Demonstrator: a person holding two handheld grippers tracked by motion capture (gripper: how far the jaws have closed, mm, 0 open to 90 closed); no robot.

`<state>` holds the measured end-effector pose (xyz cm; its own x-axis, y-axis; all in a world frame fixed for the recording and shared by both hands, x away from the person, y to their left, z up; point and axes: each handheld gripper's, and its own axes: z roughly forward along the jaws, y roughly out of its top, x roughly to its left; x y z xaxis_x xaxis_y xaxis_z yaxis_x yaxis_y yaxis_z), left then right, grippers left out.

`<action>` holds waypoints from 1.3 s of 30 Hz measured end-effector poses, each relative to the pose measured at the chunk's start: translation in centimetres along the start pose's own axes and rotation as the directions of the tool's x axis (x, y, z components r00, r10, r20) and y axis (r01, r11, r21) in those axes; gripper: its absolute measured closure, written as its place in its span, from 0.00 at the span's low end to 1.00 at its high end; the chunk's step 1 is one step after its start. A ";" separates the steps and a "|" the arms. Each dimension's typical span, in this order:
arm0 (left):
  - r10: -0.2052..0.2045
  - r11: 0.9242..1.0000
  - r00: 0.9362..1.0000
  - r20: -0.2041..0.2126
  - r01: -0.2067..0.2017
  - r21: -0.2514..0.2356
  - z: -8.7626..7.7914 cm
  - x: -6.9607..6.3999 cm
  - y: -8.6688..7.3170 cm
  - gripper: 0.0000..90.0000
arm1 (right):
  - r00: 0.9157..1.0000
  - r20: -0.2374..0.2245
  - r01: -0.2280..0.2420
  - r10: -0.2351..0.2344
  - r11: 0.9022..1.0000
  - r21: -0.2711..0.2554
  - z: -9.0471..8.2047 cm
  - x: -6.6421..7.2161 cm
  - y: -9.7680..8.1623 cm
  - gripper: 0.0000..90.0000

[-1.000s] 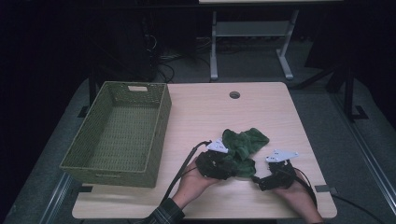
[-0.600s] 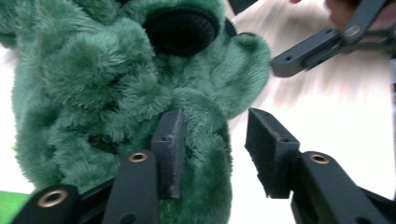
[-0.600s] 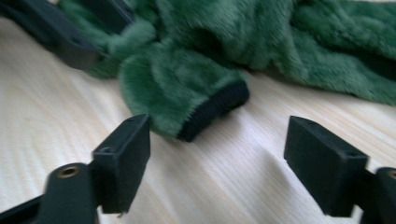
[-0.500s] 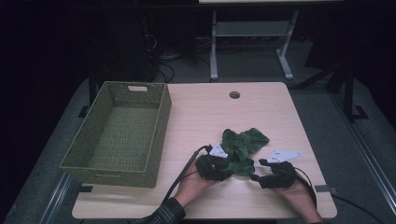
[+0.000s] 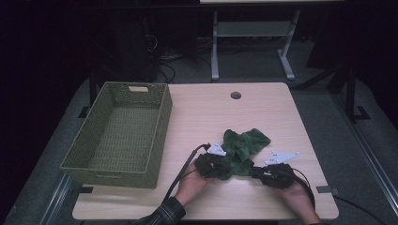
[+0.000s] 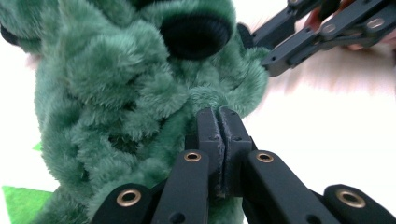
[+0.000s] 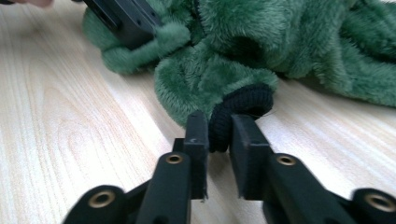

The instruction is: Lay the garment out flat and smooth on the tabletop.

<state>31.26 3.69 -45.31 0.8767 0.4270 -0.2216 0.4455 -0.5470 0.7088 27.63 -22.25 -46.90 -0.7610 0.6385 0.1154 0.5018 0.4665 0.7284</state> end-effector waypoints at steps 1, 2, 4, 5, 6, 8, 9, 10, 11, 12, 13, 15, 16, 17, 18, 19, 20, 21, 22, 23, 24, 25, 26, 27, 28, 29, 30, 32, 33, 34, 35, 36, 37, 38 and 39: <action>-0.003 1.000 1.000 0.008 0.003 -0.009 -0.3 0.0 0.1 0.98 | 1.000 0.003 0.001 -0.001 1.000 -0.002 -0.1 0.0 0.0 0.88; -0.004 1.000 1.000 0.010 0.005 -0.021 -0.7 0.0 0.3 0.99 | 1.000 0.007 0.001 -0.001 1.000 -0.004 -0.2 0.0 0.1 0.88; -0.003 0.999 1.000 0.016 0.004 -0.039 -1.6 0.0 0.5 0.99 | 1.000 0.020 0.008 -0.008 1.000 -0.015 -0.6 -0.2 0.1 0.89; -0.003 0.999 1.000 0.014 0.004 -0.052 -2.1 0.0 0.7 0.99 | 1.000 0.025 0.002 -0.001 1.000 -0.018 -0.8 -0.2 0.1 0.89; -0.002 0.998 1.000 0.013 0.003 -0.058 -2.6 0.0 0.7 0.99 | 0.999 0.033 0.002 -0.002 1.000 -0.022 -1.1 -0.3 0.1 0.89; 0.001 0.998 1.000 0.002 -0.001 -0.067 -3.5 0.1 0.7 0.98 | 0.999 0.052 0.002 0.000 1.000 -0.030 -1.5 -0.5 0.0 0.90; 0.002 0.998 1.000 -0.007 -0.002 -0.067 -4.0 0.2 0.7 0.99 | 0.998 0.066 0.009 -0.007 1.000 -0.030 -1.8 -0.6 -0.1 0.90; 0.003 0.998 1.000 -0.017 -0.004 -0.064 -4.4 0.3 0.5 0.99 | 0.997 0.074 0.000 0.002 0.999 -0.033 -2.0 -0.7 -0.1 0.90; 0.005 0.998 1.000 -0.024 -0.006 -0.063 -4.7 0.3 0.4 0.99 | 0.996 0.084 0.003 0.000 0.999 -0.037 -2.3 -0.8 -0.2 0.90; 0.003 0.998 0.999 -0.034 -0.005 -0.064 -5.2 0.5 0.1 0.99 | 0.996 0.090 0.003 0.000 0.999 -0.038 -2.5 -0.9 -0.2 0.90; -0.001 0.998 0.999 -0.037 -0.001 -0.063 -5.4 0.6 -0.1 0.99 | 0.995 0.099 0.002 0.002 0.999 -0.040 -2.8 -1.0 -0.3 0.90; -0.006 0.998 0.999 -0.048 0.004 -0.056 -6.0 0.9 -0.7 0.99 | 0.994 0.109 -0.004 0.008 0.999 -0.042 -3.1 -1.2 -0.5 0.90; -0.013 0.999 0.999 -0.052 0.011 -0.051 -6.1 1.1 -1.0 0.99 | 0.993 0.117 -0.003 0.008 0.999 -0.042 -3.2 -1.3 -0.7 0.90; -0.027 0.998 0.998 -0.056 0.025 -0.049 -6.2 1.2 -1.4 0.99 | 0.993 0.120 -0.009 0.014 0.999 -0.043 -3.3 -1.4 -0.8 0.90; -0.034 0.999 0.998 -0.059 0.031 -0.041 -6.3 1.5 -1.8 0.99 | 0.992 0.122 -0.017 0.022 0.999 -0.041 -3.5 -1.4 -0.9 0.90; -0.036 0.999 0.997 -0.063 0.034 -0.032 -6.3 1.7 -2.0 0.99 | 0.992 0.122 -0.027 0.032 0.999 -0.040 -3.7 -1.4 -1.1 0.91; -0.039 0.999 0.997 -0.070 0.037 -0.022 -6.4 1.9 -2.3 0.99 | 0.991 0.127 -0.026 0.031 0.999 -0.036 -3.8 -1.4 -1.2 0.91; -0.046 0.999 0.996 -0.080 0.045 -0.016 -6.3 2.2 -2.6 0.99 | 0.991 0.130 -0.028 0.032 0.999 -0.034 -4.0 -1.3 -1.4 0.91; -0.048 0.999 0.995 -0.091 0.048 -0.003 -6.3 2.3 -2.7 0.99 | 0.991 0.131 -0.035 0.038 0.999 -0.030 -4.1 -1.2 -1.6 0.91; -0.049 0.999 0.994 -0.097 0.050 0.005 -6.2 2.5 -2.8 0.99 | 0.991 0.131 -0.035 0.037 0.999 -0.023 -4.2 -1.2 -1.8 0.91; -0.062 0.998 0.993 -0.104 0.063 0.005 -6.2 2.6 -3.0 0.99 | 0.990 0.132 -0.042 0.044 0.999 -0.018 -4.2 -1.2 -1.9 0.91; -0.073 0.997 0.991 -0.109 0.073 -0.001 -6.1 2.8 -3.2 0.98 | 0.990 0.132 -0.049 0.050 0.999 -0.015 -4.2 -1.2 -2.0 0.91; -0.073 0.997 0.991 -0.113 0.074 0.004 -6.1 2.9 -3.2 0.97 | 0.990 0.128 -0.049 0.050 0.999 -0.011 -4.1 -1.3 -2.1 0.90; -0.074 0.997 0.990 -0.119 0.076 0.007 -6.2 3.0 -3.3 0.96 | 0.991 0.126 -0.049 0.050 0.999 -0.013 -4.0 -1.3 -2.1 0.90; -0.081 0.997 0.989 -0.127 0.082 -0.003 -6.3 3.0 -3.2 0.95 | 0.991 0.127 -0.044 0.045 0.999 -0.010 -4.0 -1.4 -2.1 0.89; -0.083 0.997 0.987 -0.137 0.082 -0.012 -6.6 3.0 -3.1 0.93 | 0.991 0.127 -0.048 0.048 0.999 -0.006 -3.9 -1.4 -2.1 0.88; -0.090 0.996 0.985 -0.146 0.086 -0.030 -6.9 2.9 -3.0 0.90 | 0.991 0.126 -0.044 0.045 0.999 -0.009 -3.9 -1.4 -2.1 0.86; -0.099 0.994 0.983 -0.156 0.092 -0.054 -7.5 2.8 -2.7 0.85 | 0.990 0.133 -0.038 0.039 0.999 -0.004 -4.0 -1.5 -2.1 0.84; -0.100 0.994 0.982 -0.159 0.091 -0.064 -7.8 2.7 -2.6 0.85 | 0.990 0.132 -0.046 0.047 0.999 -0.010 -4.0 -1.5 -2.1 0.81; -0.101 0.993 0.981 -0.163 0.090 -0.071 -8.2 2.7 -2.5 0.84 | 0.989 0.137 -0.052 0.053 0.999 -0.013 -4.1 -1.5 -2.1 0.78; -0.106 0.992 0.980 -0.168 0.093 -0.082 -8.6 2.7 -2.4 0.82 | 0.989 0.139 -0.051 0.053 0.999 -0.019 -4.2 -1.7 -2.1 0.75; -0.106 0.992 0.979 -0.173 0.091 -0.092 -8.9 2.7 -2.3 0.82 | 0.987 0.148 -0.059 0.063 0.998 -0.030 -4.4 -1.7 -2.1 0.74; -0.111 0.990 0.978 -0.175 0.094 -0.103 -9.2 2.7 -2.2 0.82 | 0.987 0.148 -0.063 0.068 0.997 -0.038 -4.6 -1.8 -2.1 0.74; -0.115 0.989 0.978 -0.176 0.096 -0.112 -9.5 2.7 -2.1 0.81 | 0.987 0.149 -0.057 0.063 0.998 -0.041 -4.8 -1.9 -2.1 0.74; -0.118 0.988 0.978 -0.173 0.097 -0.122 -9.8 2.6 -2.0 0.80 | 0.987 0.147 -0.058 0.066 0.997 -0.053 -4.9 -2.0 -2.0 0.74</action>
<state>30.87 12.91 -40.74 0.7735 0.6065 -0.1841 0.5031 -0.4109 0.7603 26.12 -27.45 -45.30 -0.6577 0.7507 0.0626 0.5231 0.3954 0.7551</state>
